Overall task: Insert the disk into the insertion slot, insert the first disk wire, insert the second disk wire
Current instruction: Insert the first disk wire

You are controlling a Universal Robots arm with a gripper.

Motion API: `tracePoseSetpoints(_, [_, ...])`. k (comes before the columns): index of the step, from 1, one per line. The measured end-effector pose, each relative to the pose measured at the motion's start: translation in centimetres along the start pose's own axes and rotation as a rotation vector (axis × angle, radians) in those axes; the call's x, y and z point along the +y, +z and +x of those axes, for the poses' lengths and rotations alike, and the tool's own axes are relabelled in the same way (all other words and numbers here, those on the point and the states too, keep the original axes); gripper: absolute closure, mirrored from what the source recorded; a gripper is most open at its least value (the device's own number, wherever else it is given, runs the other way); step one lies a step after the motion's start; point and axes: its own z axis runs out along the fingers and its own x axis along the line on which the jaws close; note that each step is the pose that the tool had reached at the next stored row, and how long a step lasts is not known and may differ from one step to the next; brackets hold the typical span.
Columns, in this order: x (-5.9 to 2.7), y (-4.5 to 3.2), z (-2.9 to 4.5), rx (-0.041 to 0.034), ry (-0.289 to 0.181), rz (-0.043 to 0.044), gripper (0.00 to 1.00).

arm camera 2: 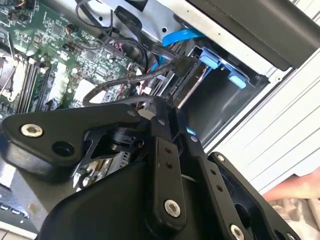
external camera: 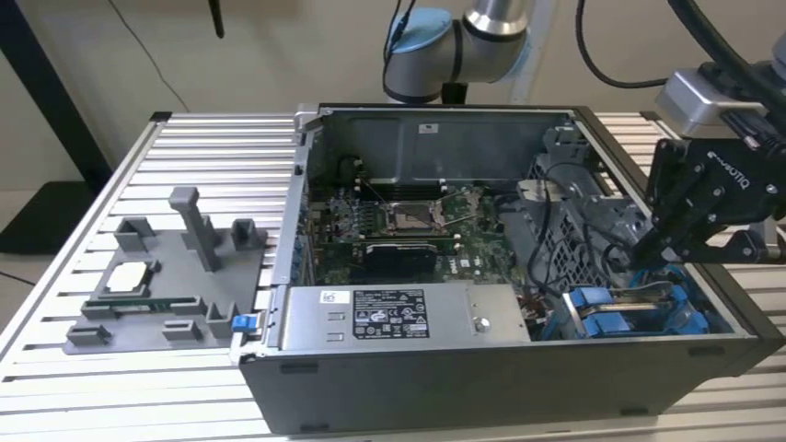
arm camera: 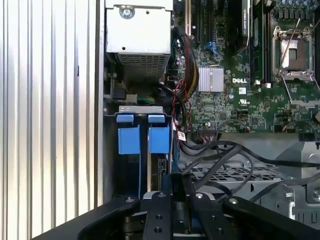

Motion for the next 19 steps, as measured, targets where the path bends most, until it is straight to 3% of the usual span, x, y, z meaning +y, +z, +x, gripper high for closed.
tracePoseSetpoints(19, [-0.39, 1.08, 1.08, -0.0044, 0.050, 0.0042, 1.00])
